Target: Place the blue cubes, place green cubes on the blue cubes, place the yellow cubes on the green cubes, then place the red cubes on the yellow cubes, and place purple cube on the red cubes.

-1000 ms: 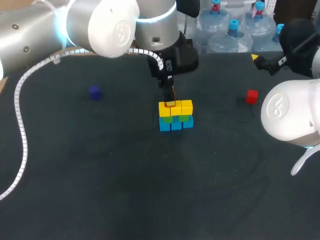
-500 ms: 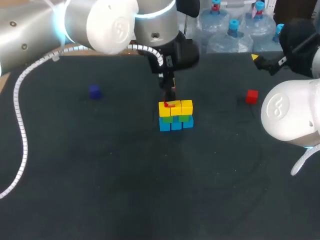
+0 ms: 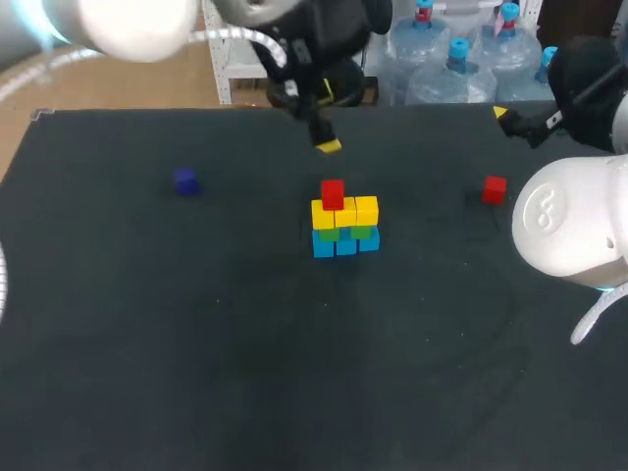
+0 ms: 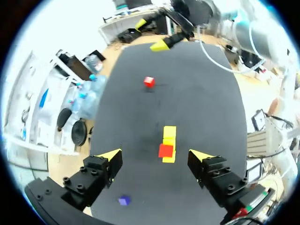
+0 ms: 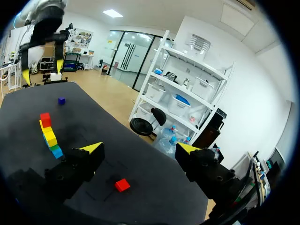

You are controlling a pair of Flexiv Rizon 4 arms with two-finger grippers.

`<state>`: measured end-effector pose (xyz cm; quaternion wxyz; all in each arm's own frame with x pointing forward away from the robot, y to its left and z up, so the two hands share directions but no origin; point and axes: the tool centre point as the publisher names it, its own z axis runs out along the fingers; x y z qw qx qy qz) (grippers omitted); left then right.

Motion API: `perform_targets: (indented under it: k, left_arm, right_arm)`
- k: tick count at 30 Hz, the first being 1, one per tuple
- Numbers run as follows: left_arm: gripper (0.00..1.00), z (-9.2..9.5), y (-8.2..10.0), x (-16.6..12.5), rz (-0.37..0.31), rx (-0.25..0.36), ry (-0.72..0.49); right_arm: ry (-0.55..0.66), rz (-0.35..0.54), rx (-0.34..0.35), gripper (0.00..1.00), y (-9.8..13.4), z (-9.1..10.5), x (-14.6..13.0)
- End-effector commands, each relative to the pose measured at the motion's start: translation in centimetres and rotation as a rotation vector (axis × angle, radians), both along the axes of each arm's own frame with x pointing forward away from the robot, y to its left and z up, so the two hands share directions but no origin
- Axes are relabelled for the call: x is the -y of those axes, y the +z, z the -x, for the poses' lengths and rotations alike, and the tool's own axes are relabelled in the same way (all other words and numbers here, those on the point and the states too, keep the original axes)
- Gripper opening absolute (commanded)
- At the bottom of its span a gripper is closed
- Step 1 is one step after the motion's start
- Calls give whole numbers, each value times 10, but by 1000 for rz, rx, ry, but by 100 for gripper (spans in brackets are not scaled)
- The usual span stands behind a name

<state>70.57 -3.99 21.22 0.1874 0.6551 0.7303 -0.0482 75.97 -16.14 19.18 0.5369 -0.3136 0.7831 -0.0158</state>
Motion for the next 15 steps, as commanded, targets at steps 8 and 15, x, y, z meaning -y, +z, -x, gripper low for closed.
perform_targets:
  k: [8,15]
  left_arm:
    - [100,20,53,-84,315,372,248]
    - [100,29,67,-115,452,503,367]
  right_arm:
    - [2,-2,0,100,0,0,1]
    - [2,-2,0,100,0,0,1]
